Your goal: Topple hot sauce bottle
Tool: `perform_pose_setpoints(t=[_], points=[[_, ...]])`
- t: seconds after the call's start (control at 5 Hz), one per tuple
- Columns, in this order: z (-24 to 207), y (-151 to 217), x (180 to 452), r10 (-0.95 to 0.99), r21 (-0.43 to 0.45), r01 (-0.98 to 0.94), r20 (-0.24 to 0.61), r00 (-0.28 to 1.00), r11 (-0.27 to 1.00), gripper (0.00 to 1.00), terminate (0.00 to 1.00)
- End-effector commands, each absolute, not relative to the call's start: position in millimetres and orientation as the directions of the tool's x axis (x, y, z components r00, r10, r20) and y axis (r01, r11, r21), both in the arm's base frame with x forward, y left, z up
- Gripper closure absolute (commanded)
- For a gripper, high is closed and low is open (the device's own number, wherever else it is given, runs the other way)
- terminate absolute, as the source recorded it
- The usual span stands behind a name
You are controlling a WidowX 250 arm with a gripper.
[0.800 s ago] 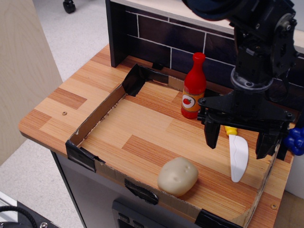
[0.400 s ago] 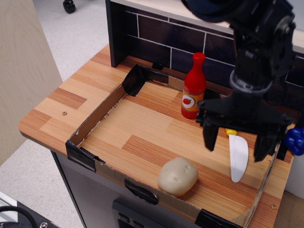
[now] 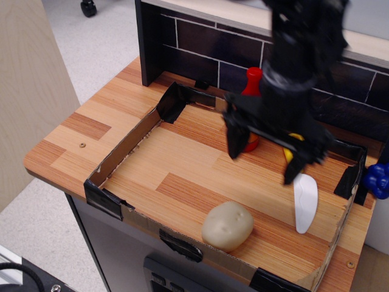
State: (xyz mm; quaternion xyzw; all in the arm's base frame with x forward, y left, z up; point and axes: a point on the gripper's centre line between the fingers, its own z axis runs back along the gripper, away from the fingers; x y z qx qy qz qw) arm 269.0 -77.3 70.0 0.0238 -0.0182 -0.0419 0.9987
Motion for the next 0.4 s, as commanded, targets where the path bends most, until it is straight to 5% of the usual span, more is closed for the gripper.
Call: perform_pose_setpoints(t=[0.0, 0.2], points=[[119.0, -49.6, 301.7, -0.123, 0.078, 0.114, 0.129, 0.984, 0.99, 0.0, 0.0], [130.0, -38.0, 310.8, -0.093, 0.108, 0.078, 0.141, 0.986, 0.991, 0.0, 0.0]])
